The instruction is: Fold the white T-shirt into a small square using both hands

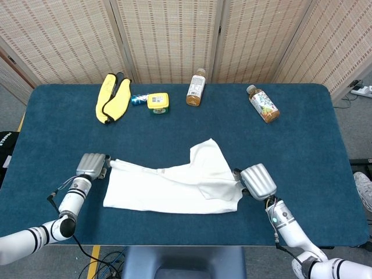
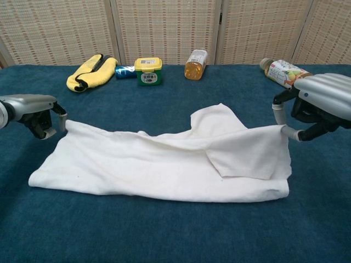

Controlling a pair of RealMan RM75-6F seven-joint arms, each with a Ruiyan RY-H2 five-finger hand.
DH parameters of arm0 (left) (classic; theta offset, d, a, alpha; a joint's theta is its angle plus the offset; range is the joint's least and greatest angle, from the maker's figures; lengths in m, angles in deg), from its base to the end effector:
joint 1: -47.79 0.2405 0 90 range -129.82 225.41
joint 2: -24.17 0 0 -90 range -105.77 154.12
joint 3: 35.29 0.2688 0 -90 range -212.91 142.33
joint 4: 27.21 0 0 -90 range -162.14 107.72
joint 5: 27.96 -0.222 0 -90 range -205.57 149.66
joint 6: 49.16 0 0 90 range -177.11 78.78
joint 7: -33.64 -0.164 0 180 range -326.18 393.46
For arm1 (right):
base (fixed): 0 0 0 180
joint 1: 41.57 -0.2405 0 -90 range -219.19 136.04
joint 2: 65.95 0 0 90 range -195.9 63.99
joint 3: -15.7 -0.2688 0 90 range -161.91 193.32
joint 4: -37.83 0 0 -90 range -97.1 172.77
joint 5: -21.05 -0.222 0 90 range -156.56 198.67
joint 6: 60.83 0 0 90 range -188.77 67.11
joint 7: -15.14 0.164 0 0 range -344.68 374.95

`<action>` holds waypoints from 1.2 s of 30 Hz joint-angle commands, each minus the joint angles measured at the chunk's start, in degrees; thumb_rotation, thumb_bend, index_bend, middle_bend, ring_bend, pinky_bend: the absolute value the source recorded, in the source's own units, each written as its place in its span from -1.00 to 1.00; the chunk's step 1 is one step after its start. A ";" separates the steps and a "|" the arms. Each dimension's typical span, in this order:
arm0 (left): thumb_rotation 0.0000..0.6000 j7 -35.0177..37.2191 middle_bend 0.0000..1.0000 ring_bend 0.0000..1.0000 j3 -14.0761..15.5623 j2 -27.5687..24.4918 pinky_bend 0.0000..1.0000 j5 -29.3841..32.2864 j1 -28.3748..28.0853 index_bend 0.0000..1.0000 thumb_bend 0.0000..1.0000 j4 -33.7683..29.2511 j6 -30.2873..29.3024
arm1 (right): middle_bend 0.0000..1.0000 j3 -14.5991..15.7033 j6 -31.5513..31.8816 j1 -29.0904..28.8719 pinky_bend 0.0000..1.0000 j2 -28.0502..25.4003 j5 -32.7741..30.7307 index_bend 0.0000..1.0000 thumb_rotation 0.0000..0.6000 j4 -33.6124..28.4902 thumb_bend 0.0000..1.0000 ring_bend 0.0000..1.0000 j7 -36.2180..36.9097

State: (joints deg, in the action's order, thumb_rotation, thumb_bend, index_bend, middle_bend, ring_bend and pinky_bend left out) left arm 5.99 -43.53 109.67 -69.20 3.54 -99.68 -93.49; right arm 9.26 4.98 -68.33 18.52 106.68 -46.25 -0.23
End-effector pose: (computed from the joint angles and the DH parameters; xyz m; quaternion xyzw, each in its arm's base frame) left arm -0.2576 0.4149 -0.0068 -0.7075 -0.4436 -0.2029 0.5113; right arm -0.2173 -0.3116 0.0037 0.7405 -0.3058 0.3913 0.4527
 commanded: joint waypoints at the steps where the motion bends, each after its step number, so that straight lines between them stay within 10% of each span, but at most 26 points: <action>1: 1.00 0.08 0.92 0.78 0.16 0.03 0.98 0.11 -0.12 -0.09 0.07 0.01 -0.13 | 1.00 -0.15 0.06 -0.22 1.00 0.26 -0.26 0.48 1.00 0.26 0.26 1.00 -0.09; 36: 1.00 9.87 0.92 0.78 0.60 -8.80 0.98 -8.25 6.46 -0.36 0.07 -11.14 -8.75 | 1.00 -3.65 0.99 -6.76 1.00 10.18 -1.49 0.49 1.00 16.96 0.26 1.00 3.86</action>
State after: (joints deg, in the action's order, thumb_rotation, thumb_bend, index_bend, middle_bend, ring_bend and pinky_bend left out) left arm 15.81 -42.95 100.89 -77.40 9.96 -110.82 -102.22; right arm 5.67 5.87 -75.05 28.60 105.23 -29.40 3.57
